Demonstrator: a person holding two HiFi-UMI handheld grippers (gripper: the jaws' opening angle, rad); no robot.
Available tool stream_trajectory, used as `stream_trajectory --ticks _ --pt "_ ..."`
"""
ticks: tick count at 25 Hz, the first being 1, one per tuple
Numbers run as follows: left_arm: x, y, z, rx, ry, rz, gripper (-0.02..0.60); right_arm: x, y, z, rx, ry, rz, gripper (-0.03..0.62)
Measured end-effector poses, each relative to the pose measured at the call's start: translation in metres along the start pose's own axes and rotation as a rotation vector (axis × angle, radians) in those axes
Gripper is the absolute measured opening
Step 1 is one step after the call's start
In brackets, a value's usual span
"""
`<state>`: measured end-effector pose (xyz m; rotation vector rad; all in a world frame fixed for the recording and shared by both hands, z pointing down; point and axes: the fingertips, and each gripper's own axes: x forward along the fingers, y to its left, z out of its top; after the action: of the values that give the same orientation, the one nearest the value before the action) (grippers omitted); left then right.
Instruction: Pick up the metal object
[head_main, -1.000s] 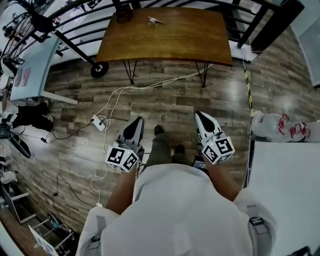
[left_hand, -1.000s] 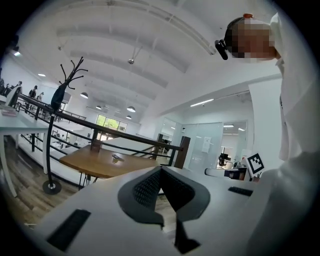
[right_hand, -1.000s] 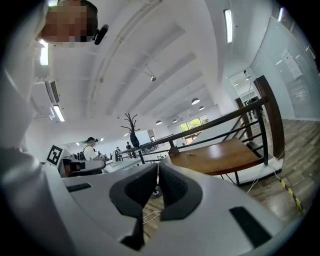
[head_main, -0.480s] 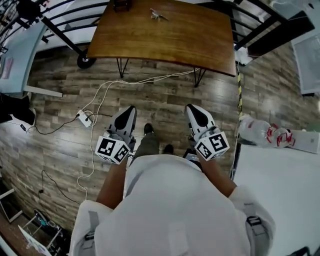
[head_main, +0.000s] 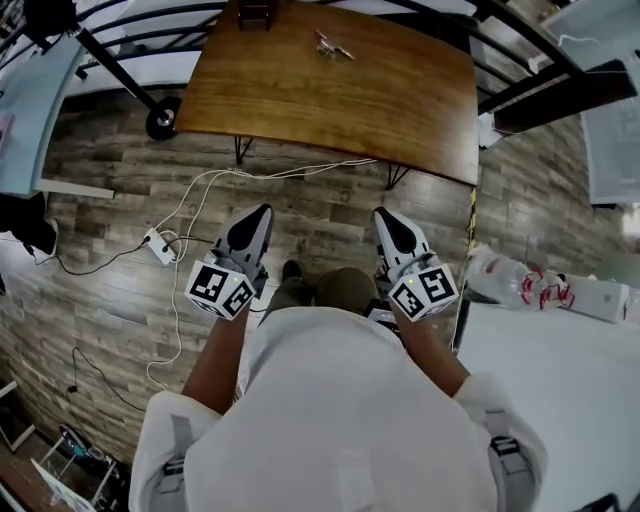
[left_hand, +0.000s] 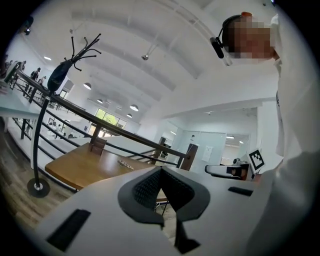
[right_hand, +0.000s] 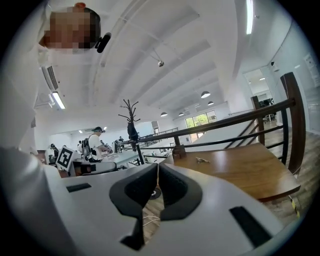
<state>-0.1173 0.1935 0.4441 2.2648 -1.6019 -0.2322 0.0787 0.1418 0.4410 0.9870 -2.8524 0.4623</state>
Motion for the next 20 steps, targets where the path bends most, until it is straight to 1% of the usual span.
stream_trajectory --ticks 3,6,9,11,14,16,20 --pt "0.026 0.008 -0.003 -0.006 -0.008 -0.012 0.014 0.012 -0.016 -0.001 0.006 0.010 0.006 0.026" --pt "0.057 0.016 0.001 0.008 0.002 -0.019 0.014 0.033 -0.041 0.004 0.018 0.003 0.003 0.026" --pt "0.088 0.034 0.011 0.006 0.010 0.002 0.014 0.066 -0.067 0.019 0.011 -0.019 0.026 0.026" --pt "0.111 0.041 0.022 0.001 0.013 0.014 0.014 0.089 -0.087 0.035 0.012 -0.042 0.042 0.026" --pt "0.152 0.052 0.044 0.023 0.020 0.022 0.014 0.123 -0.121 0.061 0.021 -0.065 0.063 0.026" --pt "0.180 0.064 0.063 0.031 0.019 0.039 0.014 0.148 -0.141 0.078 0.032 -0.080 0.085 0.026" --pt "0.222 0.077 0.088 0.035 0.008 0.078 0.014 0.181 -0.175 0.097 0.037 -0.093 0.128 0.026"
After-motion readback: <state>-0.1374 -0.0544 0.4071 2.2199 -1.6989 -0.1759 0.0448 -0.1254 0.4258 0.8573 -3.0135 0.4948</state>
